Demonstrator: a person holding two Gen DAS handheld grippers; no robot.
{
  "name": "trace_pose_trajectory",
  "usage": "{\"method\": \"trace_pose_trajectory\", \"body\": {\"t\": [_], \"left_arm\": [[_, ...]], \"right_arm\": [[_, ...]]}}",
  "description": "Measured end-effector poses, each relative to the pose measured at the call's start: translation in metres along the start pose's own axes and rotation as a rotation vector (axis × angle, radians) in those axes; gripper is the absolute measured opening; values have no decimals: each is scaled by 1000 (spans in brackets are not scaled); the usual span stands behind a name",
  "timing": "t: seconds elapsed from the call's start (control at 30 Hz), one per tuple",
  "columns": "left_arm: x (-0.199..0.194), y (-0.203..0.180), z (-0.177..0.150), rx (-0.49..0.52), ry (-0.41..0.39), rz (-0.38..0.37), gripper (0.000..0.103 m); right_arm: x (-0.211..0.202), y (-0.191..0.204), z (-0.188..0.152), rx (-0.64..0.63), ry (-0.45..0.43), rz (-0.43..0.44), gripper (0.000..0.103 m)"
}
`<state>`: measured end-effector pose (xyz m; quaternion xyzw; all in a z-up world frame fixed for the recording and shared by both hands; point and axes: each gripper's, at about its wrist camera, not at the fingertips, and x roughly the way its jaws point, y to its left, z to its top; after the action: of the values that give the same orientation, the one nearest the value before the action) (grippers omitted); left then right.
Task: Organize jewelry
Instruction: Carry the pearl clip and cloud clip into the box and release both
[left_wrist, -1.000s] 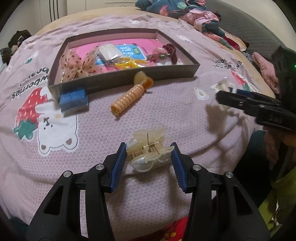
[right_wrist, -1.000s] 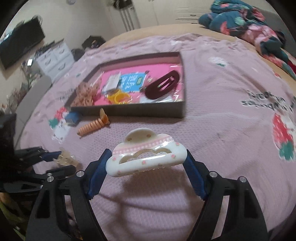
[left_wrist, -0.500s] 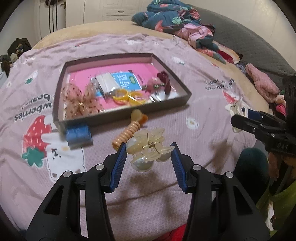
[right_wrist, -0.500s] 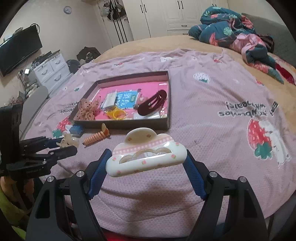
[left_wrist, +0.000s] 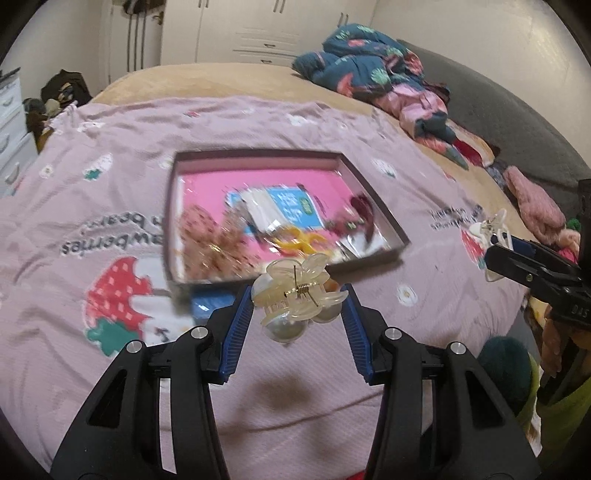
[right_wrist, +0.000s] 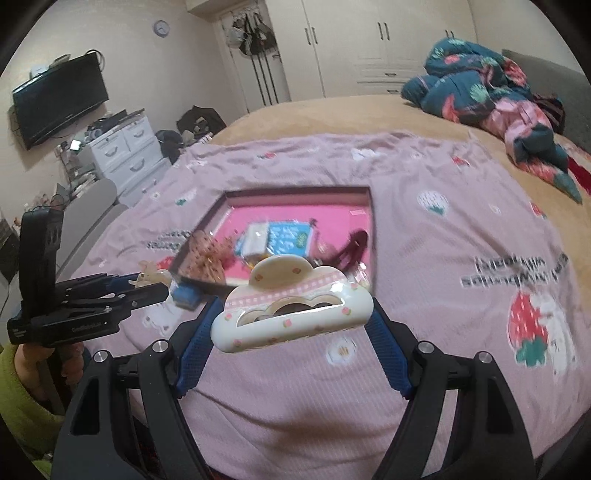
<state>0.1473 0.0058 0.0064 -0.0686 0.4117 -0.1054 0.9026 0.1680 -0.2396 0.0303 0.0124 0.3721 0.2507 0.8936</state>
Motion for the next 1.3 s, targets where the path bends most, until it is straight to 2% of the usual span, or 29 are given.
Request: {"method": "trace_pose_trajectory", "body": {"t": [0.43,0.73,1.0,1.3], "left_arm": [[-22,41,42,-27,-91,75,40],[-17,51,73,-16,-113,103,40],[1,50,98,5,-125,100,40],[40,57,105,-19,-65,103,40]], "right_arm": [[11,32,53,-72,-68,51,77],[18,22,74,10,-105,72,77],[32,14,90,24,-108,49,77],[62,-2,93,45,-88,-36,77]]}}
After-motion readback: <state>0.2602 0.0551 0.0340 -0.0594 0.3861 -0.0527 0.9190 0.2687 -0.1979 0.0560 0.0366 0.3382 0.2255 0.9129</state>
